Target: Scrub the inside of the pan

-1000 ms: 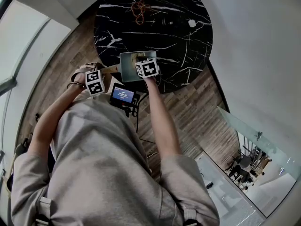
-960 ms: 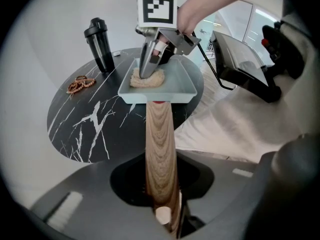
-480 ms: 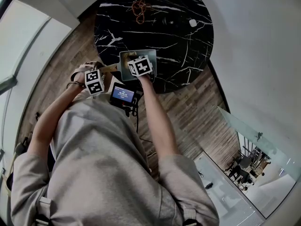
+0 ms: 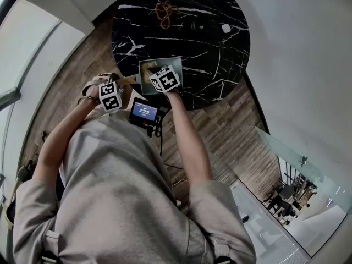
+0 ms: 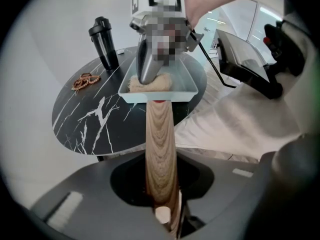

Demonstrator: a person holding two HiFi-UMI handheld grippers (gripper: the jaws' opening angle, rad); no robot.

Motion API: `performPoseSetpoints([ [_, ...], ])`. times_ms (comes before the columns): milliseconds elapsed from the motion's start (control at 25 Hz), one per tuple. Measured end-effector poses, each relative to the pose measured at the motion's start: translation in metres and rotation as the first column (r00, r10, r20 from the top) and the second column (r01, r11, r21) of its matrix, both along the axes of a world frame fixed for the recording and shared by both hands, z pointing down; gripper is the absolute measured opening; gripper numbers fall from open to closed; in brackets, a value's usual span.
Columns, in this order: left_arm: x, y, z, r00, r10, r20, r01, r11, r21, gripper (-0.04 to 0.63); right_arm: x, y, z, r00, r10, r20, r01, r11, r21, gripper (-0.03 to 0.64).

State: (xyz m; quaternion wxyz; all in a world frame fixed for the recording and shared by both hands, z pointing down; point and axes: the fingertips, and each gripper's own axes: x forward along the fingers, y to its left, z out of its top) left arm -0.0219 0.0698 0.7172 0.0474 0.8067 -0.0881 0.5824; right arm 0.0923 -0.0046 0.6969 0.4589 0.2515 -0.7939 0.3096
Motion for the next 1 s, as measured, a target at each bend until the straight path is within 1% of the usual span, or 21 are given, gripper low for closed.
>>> performPoseSetpoints([
  [40,0.000,0.000,0.000,1.000,-0.003,0.000,0.003,1.000,0.001,0.080,0.003,0.001,-0.005,0.998,-0.064,-0.016,0.064,0.997,0.037,0.020],
  [80,0.000,0.000,0.000,1.000,-0.005,-0.001,0.005,1.000,0.001,0.080,0.010,0.002,-0.010,0.988,-0.142,-0.061,0.147,0.985,0.088,0.020],
  [120,0.001,0.000,0.000,1.000,-0.006,-0.001,0.006,1.000,0.001,0.080,0.019,0.002,-0.015,0.964,-0.230,-0.137,0.249,0.958,0.146,0.020],
  [160,0.001,0.001,0.000,1.000,-0.007,-0.001,0.007,1.000,0.001,0.080,0.031,0.000,-0.019,0.921,-0.309,-0.236,0.357,0.914,0.195,0.020],
  [200,0.000,0.001,0.000,1.000,-0.009,-0.002,0.009,1.000,0.000,0.080,0.044,-0.002,-0.020,0.867,-0.365,-0.339,0.453,0.862,0.228,0.020],
  [240,-0.001,0.002,0.000,1.000,-0.013,-0.003,0.013,1.000,-0.001,0.080,0.057,-0.006,-0.019,0.811,-0.393,-0.433,0.525,0.816,0.242,0.020],
  [280,-0.002,0.003,0.001,1.000,-0.016,-0.003,0.016,1.000,-0.001,0.080,0.070,-0.011,-0.016,0.763,-0.398,-0.510,0.571,0.785,0.241,0.020],
  [320,-0.003,0.003,0.001,1.000,-0.019,-0.003,0.019,1.000,0.000,0.080,0.082,-0.014,-0.012,0.724,-0.393,-0.567,0.597,0.768,0.230,0.020],
  [360,-0.003,0.003,0.001,1.000,-0.021,-0.001,0.021,1.000,0.000,0.080,0.092,-0.017,-0.008,0.697,-0.385,-0.605,0.608,0.764,0.215,0.020],
  [400,-0.003,0.003,0.001,1.000,-0.022,0.000,0.022,1.000,0.000,0.080,0.099,-0.018,-0.003,0.683,-0.378,-0.625,0.609,0.766,0.204,0.020],
  [520,-0.002,0.003,0.001,1.000,-0.023,0.000,0.023,1.000,0.003,0.080,0.102,-0.022,0.006,0.685,-0.357,-0.635,0.596,0.776,0.207,0.020],
  [640,-0.001,0.004,0.000,1.000,-0.025,-0.005,0.025,1.000,0.006,0.078,0.099,-0.031,0.006,0.677,-0.319,-0.663,0.590,0.775,0.228,0.020],
  [760,0.001,0.005,0.000,1.000,-0.012,-0.006,0.012,1.000,0.012,0.077,0.099,-0.042,0.002,0.659,-0.252,-0.708,0.588,0.760,0.277,0.020],
  [880,0.000,0.006,0.001,1.000,-0.007,-0.002,0.007,1.000,0.012,0.077,0.100,-0.051,-0.006,0.656,-0.196,-0.729,0.586,0.740,0.328,0.020],
  [920,0.000,0.005,0.001,1.000,-0.007,-0.003,0.007,1.000,0.013,0.077,0.100,-0.052,-0.006,0.659,-0.193,-0.727,0.583,0.741,0.333,0.020],
  [960,0.000,0.005,0.001,1.000,-0.007,-0.004,0.007,1.000,0.013,0.077,0.100,-0.053,-0.005,0.665,-0.194,-0.721,0.576,0.748,0.330,0.020],
  [1000,0.000,0.004,0.001,1.000,-0.007,-0.004,0.007,1.000,0.014,0.077,0.100,-0.054,-0.002,0.674,-0.195,-0.712,0.561,0.762,0.323,0.020],
])
